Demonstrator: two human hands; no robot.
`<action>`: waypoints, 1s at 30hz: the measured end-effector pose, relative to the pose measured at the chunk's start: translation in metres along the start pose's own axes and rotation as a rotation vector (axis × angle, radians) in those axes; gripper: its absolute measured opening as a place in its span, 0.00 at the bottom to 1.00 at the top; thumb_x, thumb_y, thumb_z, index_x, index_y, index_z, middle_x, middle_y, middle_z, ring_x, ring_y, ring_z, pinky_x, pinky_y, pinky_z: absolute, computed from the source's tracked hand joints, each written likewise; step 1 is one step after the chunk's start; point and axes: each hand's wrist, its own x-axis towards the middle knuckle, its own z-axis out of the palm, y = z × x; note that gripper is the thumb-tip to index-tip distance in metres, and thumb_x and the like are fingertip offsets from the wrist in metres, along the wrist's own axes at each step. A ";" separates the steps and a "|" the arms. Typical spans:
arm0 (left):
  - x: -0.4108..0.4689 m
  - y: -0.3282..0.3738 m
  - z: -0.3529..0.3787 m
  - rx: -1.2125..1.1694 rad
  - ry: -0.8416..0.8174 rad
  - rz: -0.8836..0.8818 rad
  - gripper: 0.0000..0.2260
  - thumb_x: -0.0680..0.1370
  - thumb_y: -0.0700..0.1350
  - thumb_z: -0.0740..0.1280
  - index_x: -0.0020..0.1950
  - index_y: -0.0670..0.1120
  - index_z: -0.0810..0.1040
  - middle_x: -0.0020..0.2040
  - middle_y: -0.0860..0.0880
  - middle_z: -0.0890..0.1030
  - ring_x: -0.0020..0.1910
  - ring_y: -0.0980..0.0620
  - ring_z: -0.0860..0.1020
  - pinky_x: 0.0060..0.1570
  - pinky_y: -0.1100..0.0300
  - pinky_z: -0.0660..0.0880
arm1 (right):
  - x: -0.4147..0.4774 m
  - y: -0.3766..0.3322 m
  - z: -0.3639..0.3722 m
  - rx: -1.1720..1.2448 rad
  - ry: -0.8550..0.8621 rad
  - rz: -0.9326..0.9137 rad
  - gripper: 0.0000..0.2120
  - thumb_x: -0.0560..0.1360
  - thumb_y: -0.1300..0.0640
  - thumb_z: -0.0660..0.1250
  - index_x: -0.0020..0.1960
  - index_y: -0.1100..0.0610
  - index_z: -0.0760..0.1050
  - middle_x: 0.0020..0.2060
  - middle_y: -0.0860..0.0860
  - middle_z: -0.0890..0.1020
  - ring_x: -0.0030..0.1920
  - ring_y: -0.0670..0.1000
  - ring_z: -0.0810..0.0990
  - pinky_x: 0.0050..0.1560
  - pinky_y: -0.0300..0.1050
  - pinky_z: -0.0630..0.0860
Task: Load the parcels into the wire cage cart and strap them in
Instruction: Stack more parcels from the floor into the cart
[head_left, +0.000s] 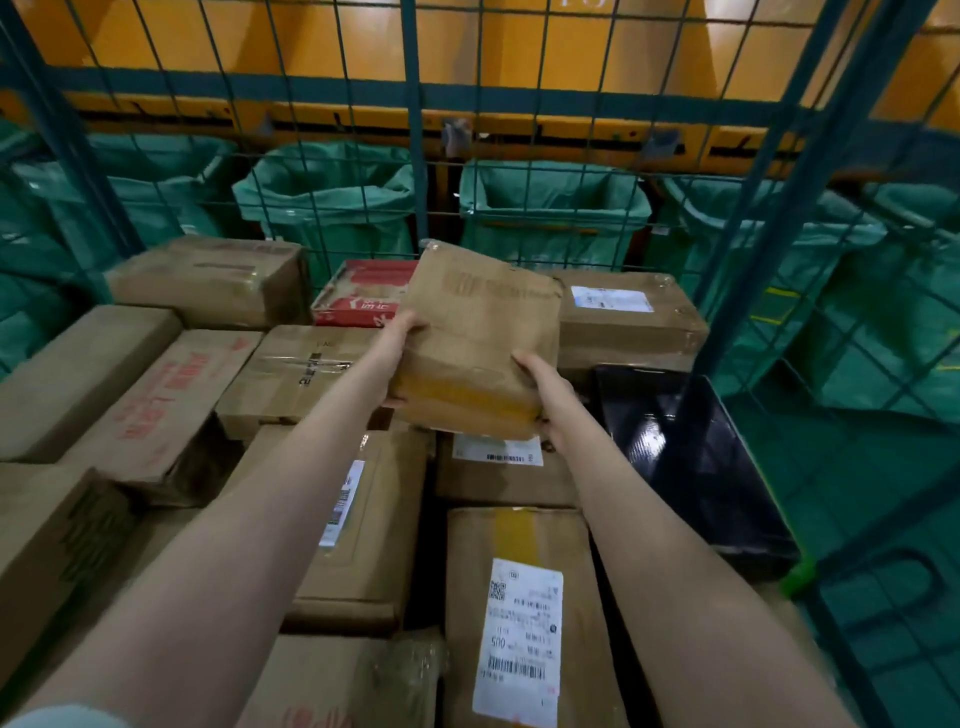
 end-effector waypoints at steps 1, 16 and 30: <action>0.005 -0.003 -0.003 0.006 0.003 -0.006 0.20 0.76 0.59 0.61 0.60 0.49 0.64 0.55 0.45 0.70 0.54 0.43 0.69 0.57 0.46 0.70 | 0.005 0.002 0.004 -0.011 -0.015 0.013 0.23 0.75 0.45 0.66 0.66 0.55 0.69 0.41 0.46 0.75 0.40 0.46 0.74 0.33 0.40 0.69; 0.031 -0.014 -0.016 0.027 0.132 0.068 0.26 0.70 0.61 0.64 0.61 0.46 0.73 0.56 0.46 0.77 0.54 0.45 0.75 0.55 0.51 0.73 | 0.036 0.010 0.025 -0.177 -0.087 0.045 0.33 0.73 0.37 0.63 0.72 0.53 0.65 0.66 0.51 0.73 0.63 0.54 0.73 0.62 0.49 0.68; -0.005 -0.038 0.112 0.072 -0.219 -0.010 0.10 0.80 0.52 0.58 0.45 0.47 0.69 0.47 0.46 0.74 0.48 0.47 0.71 0.56 0.54 0.70 | 0.016 0.016 -0.120 0.069 0.354 -0.003 0.20 0.73 0.49 0.69 0.61 0.54 0.71 0.55 0.54 0.77 0.49 0.54 0.76 0.57 0.56 0.76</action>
